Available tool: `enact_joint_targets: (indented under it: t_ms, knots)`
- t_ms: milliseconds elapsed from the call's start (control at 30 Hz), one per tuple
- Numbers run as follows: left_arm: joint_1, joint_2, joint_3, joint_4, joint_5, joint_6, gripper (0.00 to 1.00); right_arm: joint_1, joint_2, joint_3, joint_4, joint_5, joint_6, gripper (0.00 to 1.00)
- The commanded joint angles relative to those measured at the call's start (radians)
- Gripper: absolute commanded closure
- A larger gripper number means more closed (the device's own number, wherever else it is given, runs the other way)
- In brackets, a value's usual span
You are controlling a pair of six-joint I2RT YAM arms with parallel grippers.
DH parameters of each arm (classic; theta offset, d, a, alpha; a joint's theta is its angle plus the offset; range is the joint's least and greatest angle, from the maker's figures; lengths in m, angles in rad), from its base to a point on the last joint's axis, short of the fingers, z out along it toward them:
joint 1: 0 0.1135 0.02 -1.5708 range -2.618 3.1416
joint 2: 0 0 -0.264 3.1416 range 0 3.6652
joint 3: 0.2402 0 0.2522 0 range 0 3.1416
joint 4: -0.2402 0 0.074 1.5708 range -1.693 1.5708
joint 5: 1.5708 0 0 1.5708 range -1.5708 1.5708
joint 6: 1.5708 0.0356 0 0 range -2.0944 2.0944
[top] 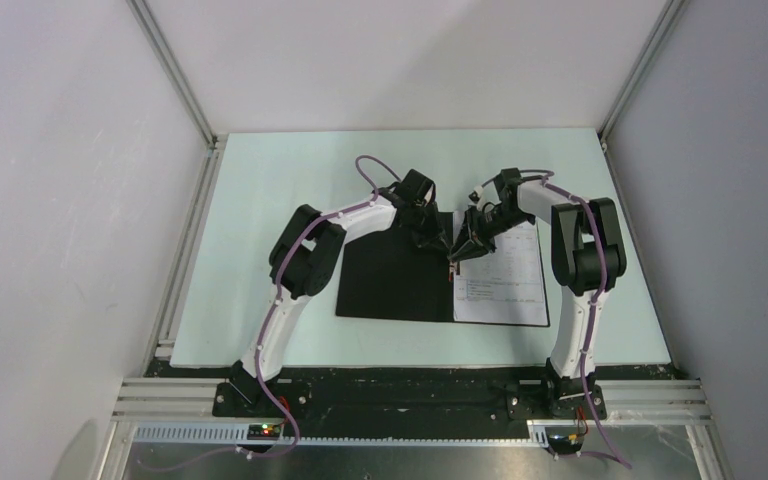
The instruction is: Put the files into the folder
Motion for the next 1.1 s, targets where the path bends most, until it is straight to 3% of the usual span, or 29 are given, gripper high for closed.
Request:
enact_joint_targets:
  t_ms: [0,267,733,1067]
  knots:
    - [0.009,0.055,-0.029,-0.05,-0.063,0.007,0.94,0.007,0.016,-0.016,-0.025,0.013,-0.013,0.77]
    - [0.009,0.057,-0.031,-0.048,-0.061,0.005,0.93,0.021,0.027,-0.018,-0.04,0.054,-0.039,0.78]
    - [0.012,0.062,-0.031,-0.049,-0.058,-0.001,0.94,0.053,0.048,-0.015,-0.106,0.306,-0.114,0.82]
    - [0.02,0.071,-0.03,-0.048,-0.051,-0.008,0.94,0.084,0.099,0.024,-0.123,0.386,-0.135,0.83]
